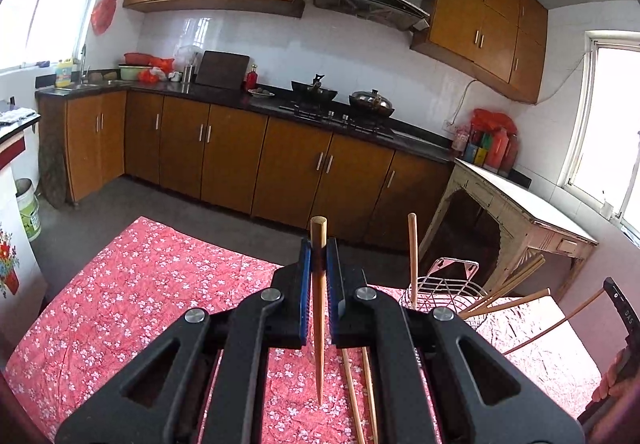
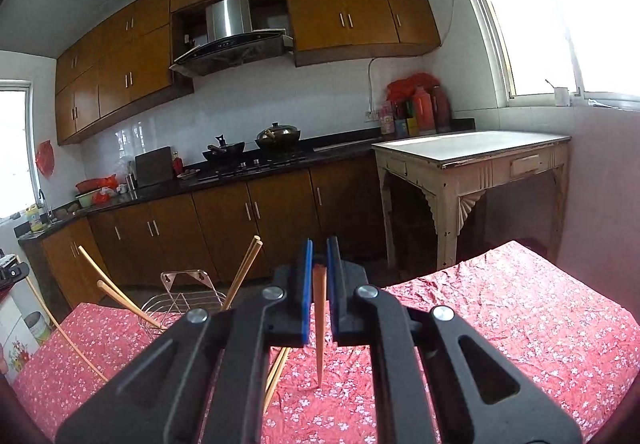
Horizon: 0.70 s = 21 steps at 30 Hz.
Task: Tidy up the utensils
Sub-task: 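Carry both upright chopsticks over the wire holder opening with both tools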
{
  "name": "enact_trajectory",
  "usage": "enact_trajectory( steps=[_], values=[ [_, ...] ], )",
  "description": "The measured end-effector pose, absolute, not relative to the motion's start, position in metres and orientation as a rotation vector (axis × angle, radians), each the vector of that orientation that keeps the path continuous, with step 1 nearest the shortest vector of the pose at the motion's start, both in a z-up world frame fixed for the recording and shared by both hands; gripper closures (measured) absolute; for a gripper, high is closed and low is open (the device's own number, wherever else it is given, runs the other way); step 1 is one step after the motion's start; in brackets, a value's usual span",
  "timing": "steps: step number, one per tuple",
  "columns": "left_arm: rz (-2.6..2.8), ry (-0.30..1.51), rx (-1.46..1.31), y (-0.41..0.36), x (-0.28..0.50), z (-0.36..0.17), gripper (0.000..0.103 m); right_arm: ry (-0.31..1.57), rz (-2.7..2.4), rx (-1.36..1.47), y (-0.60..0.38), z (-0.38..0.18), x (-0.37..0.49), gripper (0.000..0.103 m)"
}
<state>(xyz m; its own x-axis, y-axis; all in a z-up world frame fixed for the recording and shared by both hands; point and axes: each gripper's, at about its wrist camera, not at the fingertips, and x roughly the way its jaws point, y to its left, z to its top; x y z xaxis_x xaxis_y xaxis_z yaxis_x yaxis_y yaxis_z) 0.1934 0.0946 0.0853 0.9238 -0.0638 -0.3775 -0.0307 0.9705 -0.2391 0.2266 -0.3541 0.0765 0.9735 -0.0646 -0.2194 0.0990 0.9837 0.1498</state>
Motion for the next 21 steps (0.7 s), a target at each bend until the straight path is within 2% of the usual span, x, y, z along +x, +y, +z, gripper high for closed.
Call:
enact_trajectory(
  steps=[12,21],
  values=[
    [-0.026,0.408,-0.220,0.089,0.200,0.084,0.096,0.245,-0.086,0.215,-0.361,0.063,0.245,0.095],
    [-0.046,0.375,-0.207,0.081,0.190,0.106,0.096,0.196,-0.070,0.218,-0.367,0.099,0.225,0.095]
  ],
)
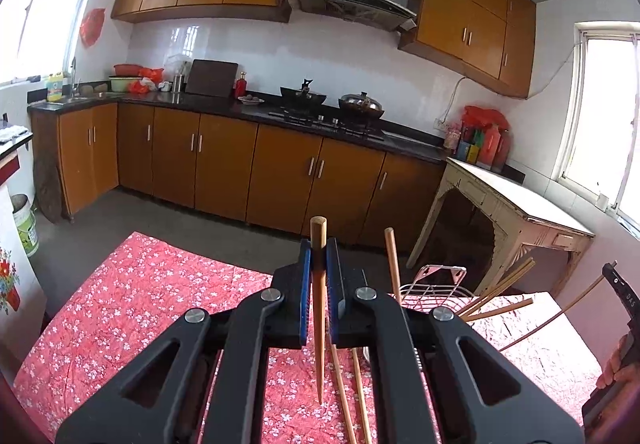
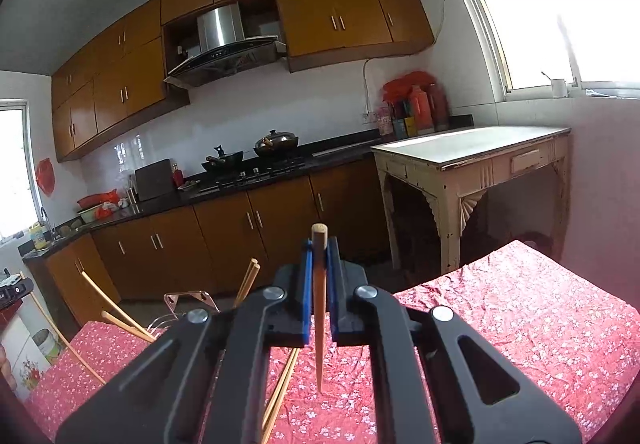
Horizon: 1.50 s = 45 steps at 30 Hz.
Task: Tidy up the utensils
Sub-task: 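Carry both upright chopsticks over the wire holder opening with both tools, then lower both held chopsticks down into the wire holder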
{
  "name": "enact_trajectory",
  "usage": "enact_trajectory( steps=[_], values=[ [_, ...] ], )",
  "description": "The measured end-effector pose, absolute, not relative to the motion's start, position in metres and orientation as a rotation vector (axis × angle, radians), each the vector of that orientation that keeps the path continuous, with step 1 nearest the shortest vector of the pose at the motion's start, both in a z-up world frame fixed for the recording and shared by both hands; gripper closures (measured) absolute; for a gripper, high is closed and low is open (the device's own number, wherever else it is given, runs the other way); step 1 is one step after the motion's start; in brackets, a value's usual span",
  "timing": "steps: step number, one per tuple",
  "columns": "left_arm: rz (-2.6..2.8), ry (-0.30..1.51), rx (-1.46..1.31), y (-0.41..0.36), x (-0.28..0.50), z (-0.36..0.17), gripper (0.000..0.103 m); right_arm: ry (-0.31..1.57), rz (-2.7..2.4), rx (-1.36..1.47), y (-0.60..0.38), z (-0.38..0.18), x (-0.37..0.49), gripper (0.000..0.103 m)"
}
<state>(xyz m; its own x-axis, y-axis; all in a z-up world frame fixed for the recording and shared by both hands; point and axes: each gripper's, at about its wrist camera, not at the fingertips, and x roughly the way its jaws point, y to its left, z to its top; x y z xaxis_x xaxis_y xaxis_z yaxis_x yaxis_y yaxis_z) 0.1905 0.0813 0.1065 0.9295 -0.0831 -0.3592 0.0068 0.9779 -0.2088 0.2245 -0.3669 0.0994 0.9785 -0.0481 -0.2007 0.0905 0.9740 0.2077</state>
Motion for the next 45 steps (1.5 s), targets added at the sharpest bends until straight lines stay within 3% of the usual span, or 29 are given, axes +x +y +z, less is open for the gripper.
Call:
enact_trajectory(
  steps=[11,20,30,45],
  values=[
    [-0.093,0.267,-0.218,0.057,0.176,0.180,0.096,0.143,0.100,0.329,-0.363,0.181,0.197,0.095],
    [-0.111,0.208,-0.218,0.011,0.212,0.217,0.096,0.144,0.173,0.312,-0.326,0.207,0.250,0.095],
    [-0.073,0.251,-0.193,-0.022,0.272,0.174,0.096,0.234,0.199,0.268,-0.300,0.171,0.310,0.095],
    [-0.080,0.368,-0.159,-0.029,0.298,0.132,0.096,0.330,0.217,0.272,-0.285,0.123,0.348,0.095]
  ],
)
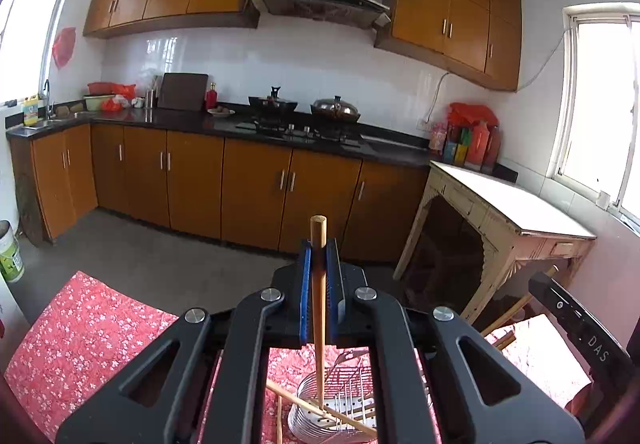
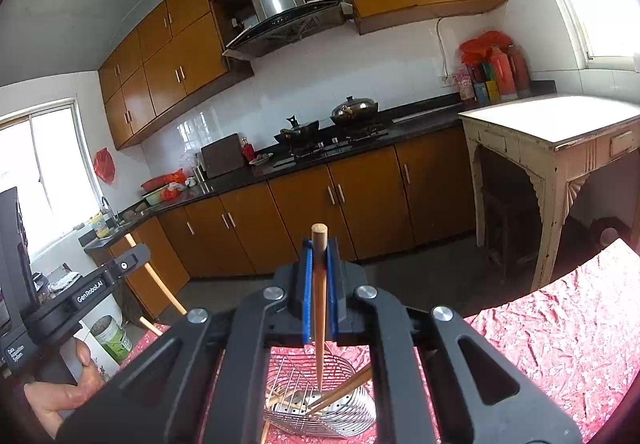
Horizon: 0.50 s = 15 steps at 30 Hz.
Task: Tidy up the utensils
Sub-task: 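Lower both held chopsticks down into the wire holder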
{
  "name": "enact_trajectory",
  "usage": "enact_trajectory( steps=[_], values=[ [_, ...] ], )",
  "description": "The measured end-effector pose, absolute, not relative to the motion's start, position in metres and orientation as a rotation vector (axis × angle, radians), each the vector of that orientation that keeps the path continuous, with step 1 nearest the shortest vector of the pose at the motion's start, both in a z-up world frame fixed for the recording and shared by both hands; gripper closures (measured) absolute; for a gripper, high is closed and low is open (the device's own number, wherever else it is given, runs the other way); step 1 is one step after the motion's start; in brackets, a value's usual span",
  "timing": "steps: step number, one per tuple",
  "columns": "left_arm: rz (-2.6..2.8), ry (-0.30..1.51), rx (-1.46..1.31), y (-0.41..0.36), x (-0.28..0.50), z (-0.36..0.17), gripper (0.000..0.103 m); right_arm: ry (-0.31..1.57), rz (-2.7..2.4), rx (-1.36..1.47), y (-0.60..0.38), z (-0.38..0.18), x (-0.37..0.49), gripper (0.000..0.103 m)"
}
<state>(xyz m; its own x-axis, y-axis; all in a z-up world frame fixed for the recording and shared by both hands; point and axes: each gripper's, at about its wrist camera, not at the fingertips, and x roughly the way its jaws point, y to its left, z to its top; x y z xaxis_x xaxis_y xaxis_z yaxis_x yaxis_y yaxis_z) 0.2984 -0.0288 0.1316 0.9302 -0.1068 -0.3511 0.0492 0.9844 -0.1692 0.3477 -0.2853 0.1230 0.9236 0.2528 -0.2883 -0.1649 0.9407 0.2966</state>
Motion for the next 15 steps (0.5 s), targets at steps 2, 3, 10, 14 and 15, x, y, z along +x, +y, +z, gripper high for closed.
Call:
enact_trajectory(
  steps=[2,3,10,14,15],
  values=[
    [-0.087,0.390,-0.149,-0.030,0.300,0.127,0.096,0.344,0.218,0.269,-0.283,0.118,0.351,0.095],
    [-0.091,0.402,-0.146,-0.031,0.302,0.124,0.096,0.351,0.219,0.270,-0.282,0.116,0.352,0.095],
    [-0.096,0.484,-0.126,-0.035,0.315,0.106,0.096,0.406,0.224,0.287,-0.279,0.101,0.366,0.095],
    [-0.098,0.516,-0.133,-0.034,0.320,0.097,0.096,0.432,0.222,0.286,-0.278,0.094,0.370,0.095],
    [-0.099,0.520,-0.135,-0.033,0.320,0.096,0.096,0.436,0.218,0.282,-0.277,0.093,0.370,0.095]
  ],
)
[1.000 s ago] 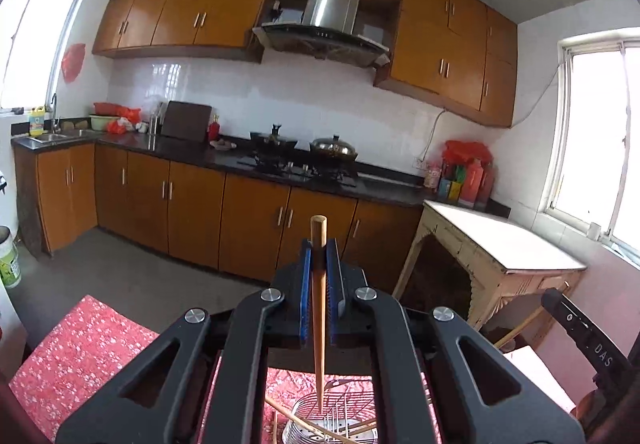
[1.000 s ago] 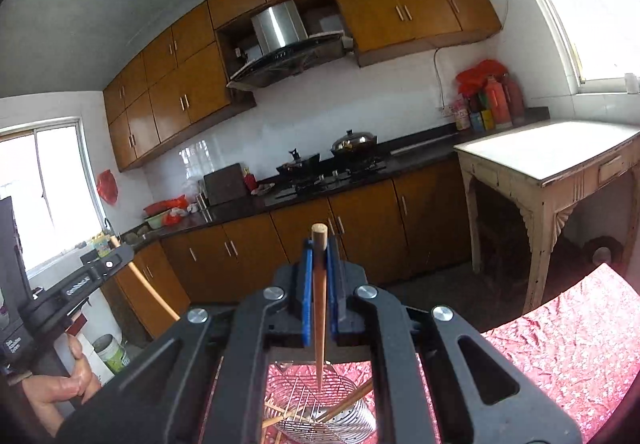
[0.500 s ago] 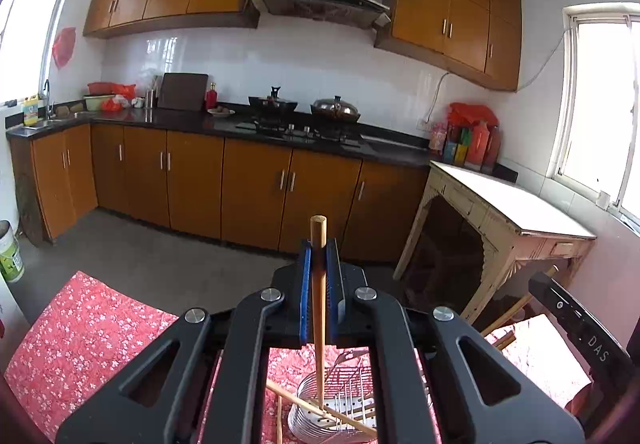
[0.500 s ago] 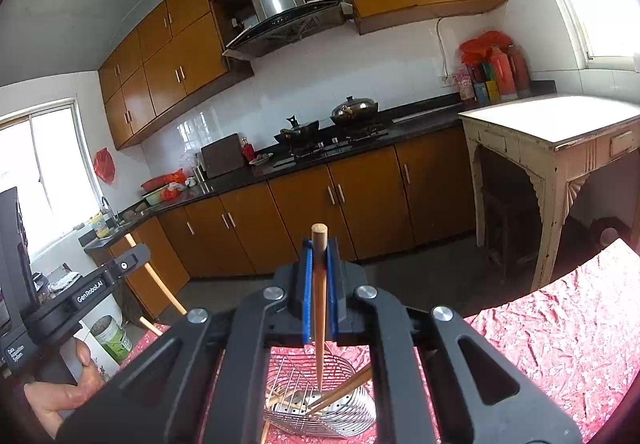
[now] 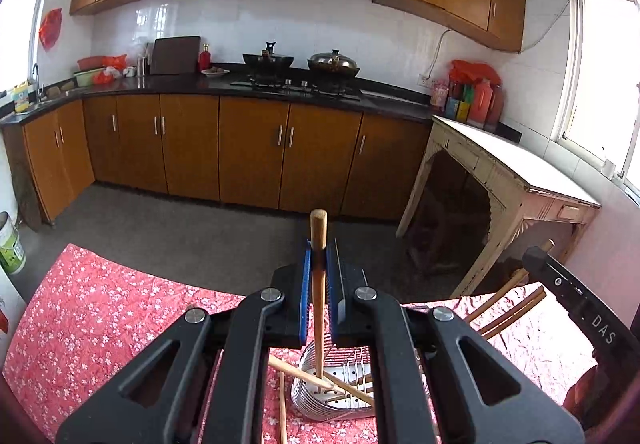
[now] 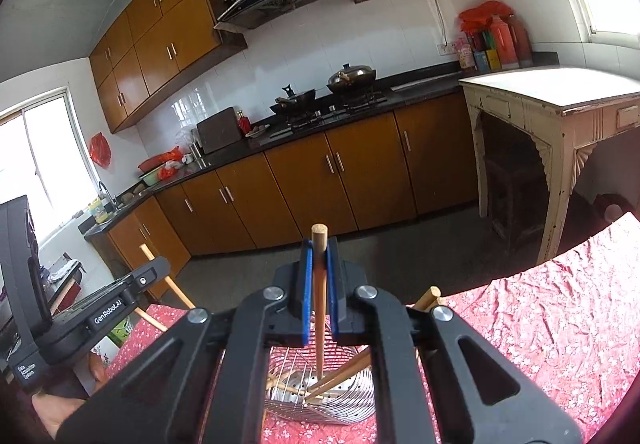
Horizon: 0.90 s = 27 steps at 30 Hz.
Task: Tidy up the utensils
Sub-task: 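Lower both held chopsticks down into the wire holder, then open the right tool to release its chopstick while the left tool opens too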
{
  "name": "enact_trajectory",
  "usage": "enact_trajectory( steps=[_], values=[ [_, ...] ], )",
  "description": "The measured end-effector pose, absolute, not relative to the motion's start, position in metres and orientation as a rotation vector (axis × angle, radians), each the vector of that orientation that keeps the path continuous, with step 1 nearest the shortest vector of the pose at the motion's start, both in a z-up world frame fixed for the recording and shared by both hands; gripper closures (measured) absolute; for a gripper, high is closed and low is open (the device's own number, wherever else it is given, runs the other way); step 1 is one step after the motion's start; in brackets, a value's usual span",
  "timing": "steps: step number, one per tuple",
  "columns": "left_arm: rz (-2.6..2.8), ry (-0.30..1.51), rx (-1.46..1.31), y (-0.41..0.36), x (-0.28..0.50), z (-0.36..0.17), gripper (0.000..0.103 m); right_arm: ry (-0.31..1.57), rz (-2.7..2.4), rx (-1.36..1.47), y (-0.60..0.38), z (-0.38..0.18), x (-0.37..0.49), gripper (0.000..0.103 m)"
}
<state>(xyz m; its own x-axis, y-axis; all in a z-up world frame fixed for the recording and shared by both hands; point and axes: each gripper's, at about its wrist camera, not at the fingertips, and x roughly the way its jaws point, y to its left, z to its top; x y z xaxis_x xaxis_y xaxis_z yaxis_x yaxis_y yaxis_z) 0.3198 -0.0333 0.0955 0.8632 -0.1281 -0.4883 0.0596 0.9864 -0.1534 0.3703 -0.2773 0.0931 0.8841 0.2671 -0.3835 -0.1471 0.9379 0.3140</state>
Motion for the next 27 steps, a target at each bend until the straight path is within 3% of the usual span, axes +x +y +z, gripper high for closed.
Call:
enact_trajectory(
  steps=[8,12,16,18,27],
  values=[
    [-0.087,0.525,-0.126,-0.032,0.318,0.100,0.095,0.437,0.150,0.260,-0.282,0.088,0.371,0.090],
    [-0.078,0.524,-0.129,-0.029,0.314,0.104,0.094,0.416,0.087,0.251,-0.290,0.089,0.365,0.063],
    [-0.053,0.501,-0.120,-0.025,0.303,0.111,0.061,0.383,0.041,0.240,-0.299,0.095,0.352,0.049],
    [-0.048,0.481,-0.110,-0.024,0.293,0.117,0.061,0.357,0.023,0.228,-0.303,0.102,0.341,0.041],
    [-0.021,0.429,-0.099,-0.006,0.241,0.135,0.056,0.333,-0.040,0.204,-0.328,0.106,0.288,0.039]
  ],
)
